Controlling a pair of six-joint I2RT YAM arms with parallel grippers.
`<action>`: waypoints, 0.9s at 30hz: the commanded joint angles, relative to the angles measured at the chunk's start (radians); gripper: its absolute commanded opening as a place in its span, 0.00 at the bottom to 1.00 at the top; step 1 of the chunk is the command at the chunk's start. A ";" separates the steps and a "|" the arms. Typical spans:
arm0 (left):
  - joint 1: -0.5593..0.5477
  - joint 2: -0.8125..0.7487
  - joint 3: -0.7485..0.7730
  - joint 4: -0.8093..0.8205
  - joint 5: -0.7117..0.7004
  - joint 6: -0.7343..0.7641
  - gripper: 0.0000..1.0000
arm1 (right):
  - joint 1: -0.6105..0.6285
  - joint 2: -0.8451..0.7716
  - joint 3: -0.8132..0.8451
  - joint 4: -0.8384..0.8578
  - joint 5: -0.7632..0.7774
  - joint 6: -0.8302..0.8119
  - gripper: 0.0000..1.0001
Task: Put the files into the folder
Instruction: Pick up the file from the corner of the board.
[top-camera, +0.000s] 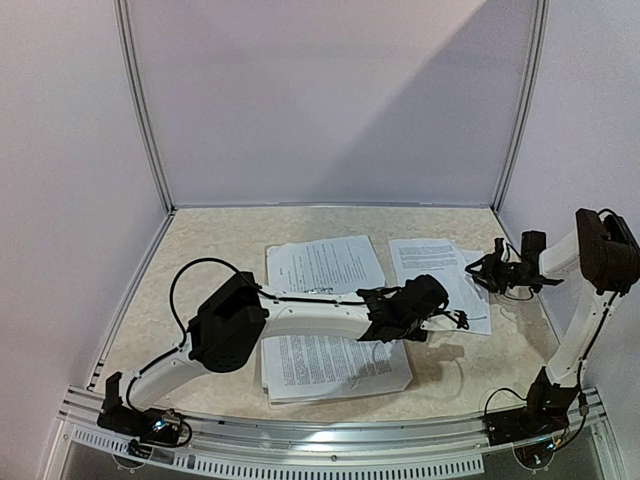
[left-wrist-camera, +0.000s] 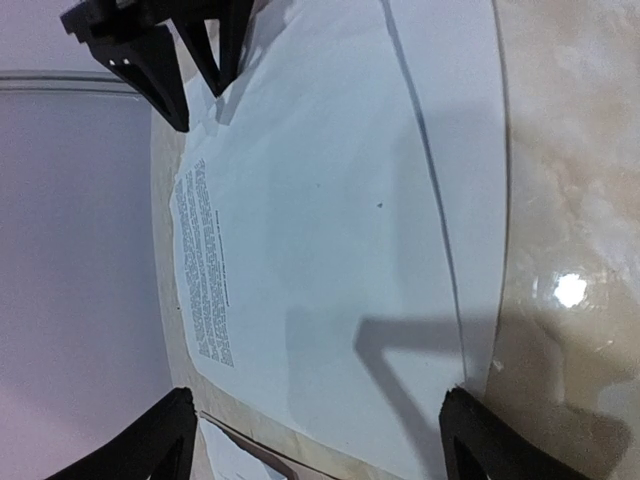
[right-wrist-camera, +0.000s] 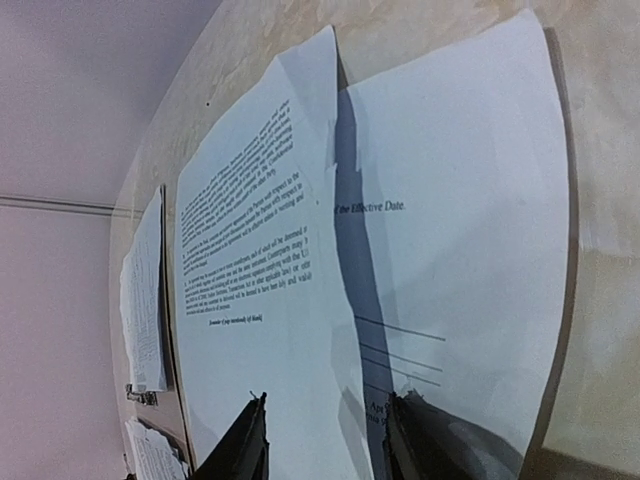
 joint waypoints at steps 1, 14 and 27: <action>-0.016 0.047 -0.003 -0.023 -0.002 0.012 0.86 | -0.004 0.052 0.047 -0.011 -0.025 0.018 0.40; -0.016 0.045 -0.006 -0.023 -0.002 0.012 0.86 | 0.022 0.090 0.136 -0.200 0.020 0.005 0.44; -0.018 0.045 -0.007 -0.021 -0.004 0.015 0.86 | 0.021 0.014 0.148 -0.373 -0.119 -0.065 0.48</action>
